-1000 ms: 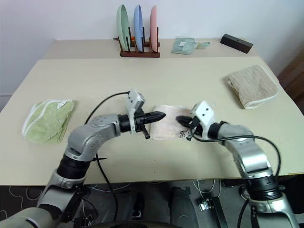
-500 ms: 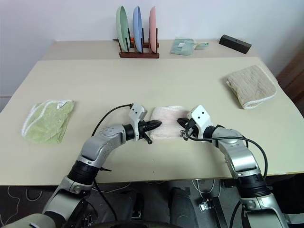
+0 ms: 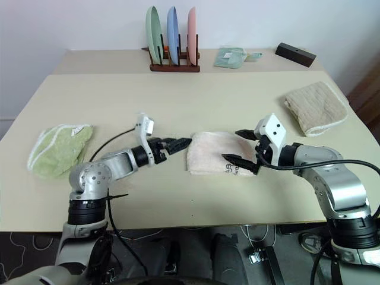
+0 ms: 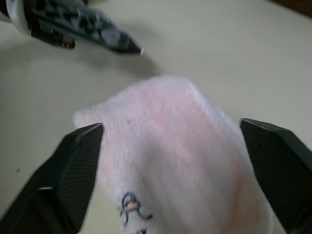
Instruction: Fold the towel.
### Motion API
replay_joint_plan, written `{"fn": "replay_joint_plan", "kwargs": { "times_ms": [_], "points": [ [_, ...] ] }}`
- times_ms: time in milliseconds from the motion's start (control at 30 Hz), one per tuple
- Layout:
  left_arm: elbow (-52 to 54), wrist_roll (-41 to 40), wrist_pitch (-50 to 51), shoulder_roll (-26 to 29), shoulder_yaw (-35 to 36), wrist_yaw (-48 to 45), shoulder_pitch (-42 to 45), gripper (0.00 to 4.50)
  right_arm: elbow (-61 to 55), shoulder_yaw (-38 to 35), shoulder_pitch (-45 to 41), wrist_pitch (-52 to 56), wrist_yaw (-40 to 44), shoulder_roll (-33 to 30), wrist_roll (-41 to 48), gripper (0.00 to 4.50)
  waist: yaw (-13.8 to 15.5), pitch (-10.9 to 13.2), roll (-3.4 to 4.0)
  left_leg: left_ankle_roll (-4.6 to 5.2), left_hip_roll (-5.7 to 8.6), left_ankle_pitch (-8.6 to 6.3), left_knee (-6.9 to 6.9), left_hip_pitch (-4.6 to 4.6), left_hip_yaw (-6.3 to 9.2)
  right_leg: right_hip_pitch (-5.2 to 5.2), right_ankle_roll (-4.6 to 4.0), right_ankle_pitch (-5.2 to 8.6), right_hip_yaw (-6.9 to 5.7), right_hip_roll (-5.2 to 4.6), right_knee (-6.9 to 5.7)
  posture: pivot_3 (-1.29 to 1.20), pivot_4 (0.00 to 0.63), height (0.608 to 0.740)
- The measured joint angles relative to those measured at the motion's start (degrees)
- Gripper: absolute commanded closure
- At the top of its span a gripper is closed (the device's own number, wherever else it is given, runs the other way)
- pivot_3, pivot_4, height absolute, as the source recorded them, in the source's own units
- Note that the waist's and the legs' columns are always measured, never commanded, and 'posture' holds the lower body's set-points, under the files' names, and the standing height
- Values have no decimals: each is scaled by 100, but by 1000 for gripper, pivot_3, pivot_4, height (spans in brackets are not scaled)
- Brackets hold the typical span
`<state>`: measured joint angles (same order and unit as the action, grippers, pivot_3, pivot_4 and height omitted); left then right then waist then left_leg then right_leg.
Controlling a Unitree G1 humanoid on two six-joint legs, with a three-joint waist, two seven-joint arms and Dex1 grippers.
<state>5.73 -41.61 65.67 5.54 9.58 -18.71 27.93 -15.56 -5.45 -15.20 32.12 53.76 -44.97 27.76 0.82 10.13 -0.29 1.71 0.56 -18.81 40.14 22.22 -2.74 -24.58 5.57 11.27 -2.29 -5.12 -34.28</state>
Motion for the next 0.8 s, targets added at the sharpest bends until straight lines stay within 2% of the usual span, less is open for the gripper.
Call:
{"fn": "replay_joint_plan", "kwargs": {
  "times_ms": [67, 167, 300, 400, 633, 800],
  "points": [
    [-257, -73, 170, -205, 53, 154, 115, 55, 1, 0, 75, -8, 11, -5, -8, 0, 6, 1, -1, 0, 0, 0, 0, 0, 0, 0, 0, 0, -1, 1, -1, 0, 150, 740],
    [-582, 52, 259, -235, -175, 208, 344, 55, -31, -14, 304, 53, 72, -51, 56, 0, 1, 0, -1, -1, 0, 1, 0, -1, 1, 1, 0, 0, -2, 3, -1, 0, 150, 740],
    [-836, 230, 225, -435, -507, 174, 557, 55, -247, -119, 996, 61, 385, -504, 57, 0, 81, -1, 1, -1, 3, 0, 1, -4, -1, 9, 0, 0, -2, 1, 6, 0, 150, 740],
    [-1089, 366, 102, -673, -570, 259, 665, 900, -288, -282, 1208, -3, 406, -557, 58, 0, 135, -2, 1, 1, 4, 0, 3, -12, -4, 15, -4, 2, 2, 0, 10, 0, 150, 740],
    [-1258, 435, -11, -978, -535, 296, 440, 4446, -286, -550, 1430, -208, 379, -565, -11, 0, 144, -1, -1, 0, 2, 0, 3, -5, 2, 12, -4, 3, 1, 0, 12, 0, 150, 740],
    [-1222, 374, -328, -1126, -172, 356, 435, 4480, -85, -573, 1400, -382, 380, -574, -139, 0, 141, -1, -1, 0, 1, 0, 3, -6, 2, 10, -18, 10, 0, 0, 10, 0, 150, 740]
  ]
}}
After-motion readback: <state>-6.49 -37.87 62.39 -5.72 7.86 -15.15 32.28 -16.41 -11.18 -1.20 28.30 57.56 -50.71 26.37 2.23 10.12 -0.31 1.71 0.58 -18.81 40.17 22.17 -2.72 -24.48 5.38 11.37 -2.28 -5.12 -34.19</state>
